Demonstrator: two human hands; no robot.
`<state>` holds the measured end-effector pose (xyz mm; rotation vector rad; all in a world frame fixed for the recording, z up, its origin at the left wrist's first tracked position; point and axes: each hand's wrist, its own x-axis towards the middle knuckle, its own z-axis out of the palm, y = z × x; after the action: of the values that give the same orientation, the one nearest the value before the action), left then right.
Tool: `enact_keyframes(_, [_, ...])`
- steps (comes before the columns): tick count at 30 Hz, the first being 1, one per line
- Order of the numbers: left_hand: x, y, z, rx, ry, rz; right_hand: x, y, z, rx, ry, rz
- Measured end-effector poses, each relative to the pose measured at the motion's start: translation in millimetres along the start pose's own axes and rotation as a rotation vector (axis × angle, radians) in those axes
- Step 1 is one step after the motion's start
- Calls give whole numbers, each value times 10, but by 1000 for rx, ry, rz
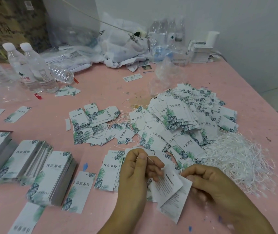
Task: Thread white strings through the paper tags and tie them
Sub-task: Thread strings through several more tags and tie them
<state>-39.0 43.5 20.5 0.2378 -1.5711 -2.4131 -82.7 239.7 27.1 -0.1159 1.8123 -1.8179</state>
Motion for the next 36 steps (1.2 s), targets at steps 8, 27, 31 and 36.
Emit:
enact_keyframes(8, [23,71,-27,-111,64,-74,23,1,-89,641,-77,-91])
enact_keyframes(27, [-41,8,70,-283,-168,-241,7,9,387,988,-322,-127])
enact_keyframes(31, [-63,-44,75,-105,-180,-137,11,42,392,801,-72,-142])
enact_keyframes(36, [-83,-34,105,-113,-181,-116,43,29,315,814,32,-196])
